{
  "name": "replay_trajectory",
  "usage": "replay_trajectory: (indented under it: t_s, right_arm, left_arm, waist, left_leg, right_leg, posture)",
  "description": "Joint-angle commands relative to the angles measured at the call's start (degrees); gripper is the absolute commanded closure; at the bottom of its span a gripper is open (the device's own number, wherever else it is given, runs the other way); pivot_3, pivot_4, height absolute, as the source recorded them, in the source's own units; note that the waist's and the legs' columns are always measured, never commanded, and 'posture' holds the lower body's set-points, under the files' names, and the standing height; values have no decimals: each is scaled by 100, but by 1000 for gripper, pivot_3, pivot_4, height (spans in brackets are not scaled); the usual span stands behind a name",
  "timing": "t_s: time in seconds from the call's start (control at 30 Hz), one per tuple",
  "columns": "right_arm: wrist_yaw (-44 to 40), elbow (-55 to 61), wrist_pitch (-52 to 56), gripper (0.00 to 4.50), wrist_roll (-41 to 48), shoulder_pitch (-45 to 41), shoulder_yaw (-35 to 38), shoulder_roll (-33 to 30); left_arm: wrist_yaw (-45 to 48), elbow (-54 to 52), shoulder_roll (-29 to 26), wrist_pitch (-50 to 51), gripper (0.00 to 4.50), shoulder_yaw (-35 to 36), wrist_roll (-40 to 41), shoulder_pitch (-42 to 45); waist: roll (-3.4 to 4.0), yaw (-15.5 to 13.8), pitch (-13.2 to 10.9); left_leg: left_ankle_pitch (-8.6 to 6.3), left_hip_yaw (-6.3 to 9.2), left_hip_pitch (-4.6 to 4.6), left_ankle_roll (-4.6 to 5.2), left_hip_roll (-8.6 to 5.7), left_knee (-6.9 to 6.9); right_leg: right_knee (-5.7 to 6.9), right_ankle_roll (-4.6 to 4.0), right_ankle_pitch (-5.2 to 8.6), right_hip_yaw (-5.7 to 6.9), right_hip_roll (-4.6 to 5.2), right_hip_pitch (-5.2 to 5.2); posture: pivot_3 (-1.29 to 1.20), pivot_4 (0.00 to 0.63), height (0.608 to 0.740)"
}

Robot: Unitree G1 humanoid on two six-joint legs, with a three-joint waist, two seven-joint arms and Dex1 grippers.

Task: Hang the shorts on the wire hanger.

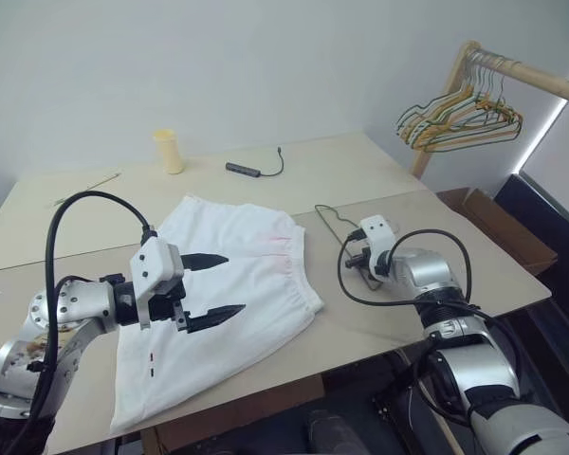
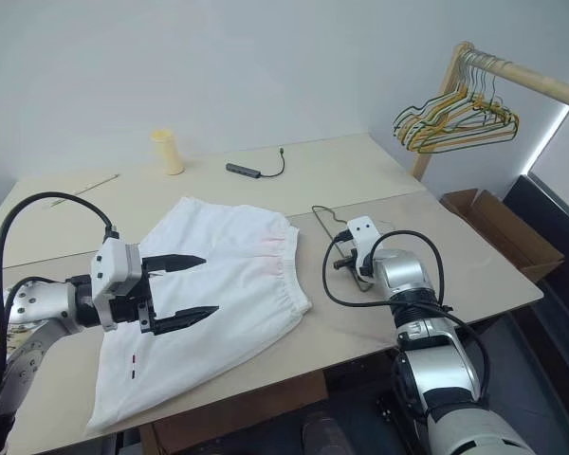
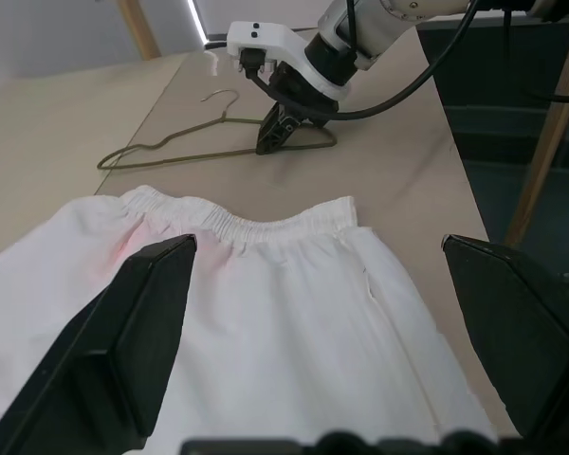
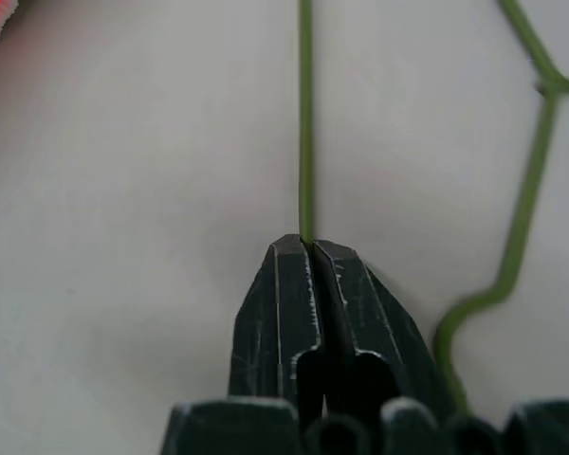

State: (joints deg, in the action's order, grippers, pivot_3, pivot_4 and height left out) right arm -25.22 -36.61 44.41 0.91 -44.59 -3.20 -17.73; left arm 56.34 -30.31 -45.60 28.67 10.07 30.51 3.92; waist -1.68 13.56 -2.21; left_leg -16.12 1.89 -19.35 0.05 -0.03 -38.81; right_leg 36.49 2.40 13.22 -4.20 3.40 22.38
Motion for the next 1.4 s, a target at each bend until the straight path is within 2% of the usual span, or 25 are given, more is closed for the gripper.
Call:
replay_trajectory:
  t_s: [0.03, 0.13, 0.23, 0.3, 0.37, 0.43, 0.6, 0.83, 0.93, 1.33, 1.4]
  right_arm:
    - [169, 61, 231, 4470, 174, 23, 249, 120]
    - [314, 1004, 232, 4470, 298, 99, 475, 146]
    - [70, 2536, 158, 4470, 349, 459, 228, 28]
    - [-199, 3320, 93, 4470, 445, 708, 55, -71]
    - [-526, 4083, -283, 4470, 588, 1014, -65, -143]
    - [-730, 4762, -762, 4470, 679, 1308, -185, -177]
    - [-677, 5400, -1988, 4470, 368, 1726, -608, -134]
    - [-594, 5575, -2549, 4470, 267, 1912, -899, 70]
    - [-521, 5492, -2602, 4500, 147, 1917, -989, 96]
    - [-322, 5250, -3049, 4500, -369, 1938, -1192, 72]
    - [-296, 5197, -3196, 4500, -523, 1952, -1280, 41]
  left_arm:
    - [-285, 91, 57, 195, 0, -37, 84, 285]
    - [-572, 230, 355, 518, 0, -11, 430, 552]
    - [-1332, 564, 1081, 1206, 0, 217, 1197, 1094]
    - [-1586, 768, 1378, 1651, 0, 348, 1725, 1332]
    - [-1734, 931, 1590, 1825, 0, 334, 1955, 1516]
    - [-2386, 1297, 2013, 2117, 0, 445, 2261, 1899]
    - [-3832, 1971, 2957, 2303, 0, 880, 2745, 2693]
    - [-4490, 2263, 3367, 2095, 0, 1301, 3197, 3098]
    - [-4687, 2304, 3458, 2078, 589, 1443, 3436, 3133]
    - [-5172, 2209, 3629, 1860, 4458, 1285, 3425, 3013]
    - [-5226, 2224, 3640, 1813, 4458, 1252, 3385, 3019]
  waist:
    - [0, -5, 0]
    - [13, -13, -8]
    - [42, -68, -27]
    - [45, -82, -25]
    - [45, -77, -24]
    - [45, -103, -25]
    - [43, -165, -24]
    - [43, -118, -24]
    - [43, -129, -23]
    - [42, -159, -23]
    - [42, -160, -23]
  left_leg:
    - [0, 2, 6, 1, 1, 1]
    - [0, 6, 3, 1, 4, 1]
    - [0, 11, -27, 1, -2, -3]
    - [0, 18, -75, 1, -4, -17]
    - [0, 19, -103, 0, -5, -18]
    - [-1, 26, -104, 1, -6, -14]
    - [0, 32, -99, -1, -10, -21]
    - [1, 31, -96, -3, -15, -19]
    - [1, 31, -95, -3, -16, -20]
    - [2, 30, -95, -4, -19, -20]
    - [2, 29, -95, -4, -20, -20]
  right_leg:
    - [-9, 18, 11, 4, 0, -10]
    - [-23, 32, 13, 5, -2, -12]
    - [-34, 44, 4, 4, 6, 3]
    - [-30, 24, -21, 5, 10, 47]
    - [-30, 25, -35, 3, 10, 78]
    - [-34, 25, -35, 6, 10, 77]
    - [-38, 34, -40, 7, 16, 68]
    - [-38, 24, -47, 3, 8, 71]
    - [-38, 23, -47, 3, 10, 69]
    - [-40, 23, -47, 2, 8, 69]
    - [-41, 23, -47, 2, 9, 68]
  posture:
    - [-154, 0, 740]
    - [-160, 0, 740]
    - [-166, 0, 740]
    - [-167, 0, 740]
    - [-171, 0, 740]
    - [-176, 0, 740]
    - [-187, 0, 740]
    - [-189, 0, 740]
    - [-190, 0, 740]
    - [-185, 0, 740]
    - [-185, 0, 740]
